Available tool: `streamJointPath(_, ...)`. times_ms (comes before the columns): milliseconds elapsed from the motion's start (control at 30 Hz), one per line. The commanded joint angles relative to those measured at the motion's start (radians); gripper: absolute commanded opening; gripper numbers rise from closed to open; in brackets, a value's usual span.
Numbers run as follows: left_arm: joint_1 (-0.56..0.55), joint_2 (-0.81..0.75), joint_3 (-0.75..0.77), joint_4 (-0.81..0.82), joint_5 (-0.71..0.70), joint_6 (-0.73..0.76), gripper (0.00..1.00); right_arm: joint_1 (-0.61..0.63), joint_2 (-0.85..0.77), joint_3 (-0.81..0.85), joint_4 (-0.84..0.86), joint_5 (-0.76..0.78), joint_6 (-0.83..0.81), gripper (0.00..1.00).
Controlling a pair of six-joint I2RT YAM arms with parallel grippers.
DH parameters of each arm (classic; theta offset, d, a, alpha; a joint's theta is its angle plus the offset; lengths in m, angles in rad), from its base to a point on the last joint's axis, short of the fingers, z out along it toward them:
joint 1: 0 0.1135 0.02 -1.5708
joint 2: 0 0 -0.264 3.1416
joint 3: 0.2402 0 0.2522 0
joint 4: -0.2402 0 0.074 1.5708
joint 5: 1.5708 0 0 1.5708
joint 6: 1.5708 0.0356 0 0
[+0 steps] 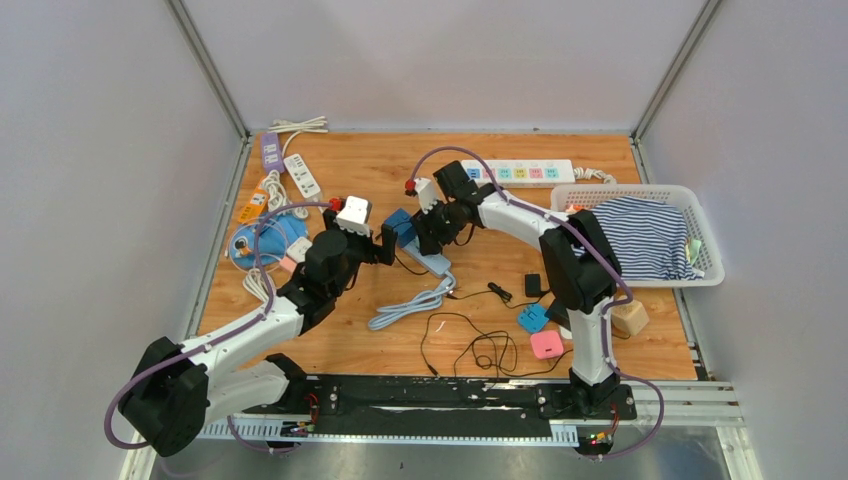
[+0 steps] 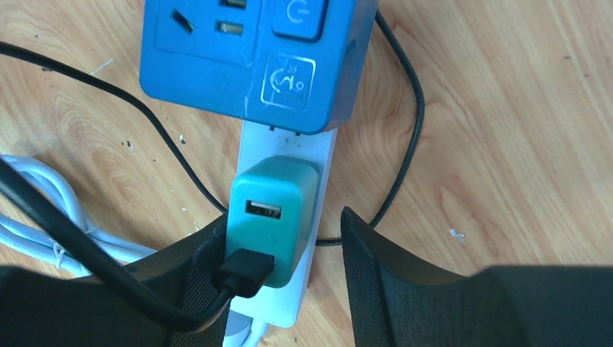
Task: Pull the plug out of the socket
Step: Remove the plug from the socket.
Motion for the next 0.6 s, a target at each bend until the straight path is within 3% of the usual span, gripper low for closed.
streamJointPath(0,0.006,-0.013,-0.014,0.009,-0.028,0.011,1.00,0.008,0.024,0.045,-0.009,0.008,-0.020,0.56)
streamJointPath(167,0.006,-0.030,-0.024,0.009,-0.034,0.013,1.00,0.008,0.029,0.063,-0.018,0.001,-0.023,0.55)
streamJointPath(267,0.006,-0.031,-0.025,0.009,-0.036,0.015,1.00,0.008,0.037,0.069,-0.020,-0.002,-0.035,0.44)
streamJointPath(400,0.006,-0.015,-0.023,0.010,-0.036,0.015,1.00,0.007,0.041,0.063,-0.031,0.013,-0.080,0.22)
streamJointPath(567,0.007,0.009,-0.016,0.011,-0.030,0.007,1.00,-0.033,0.005,0.009,-0.040,0.049,-0.209,0.08)
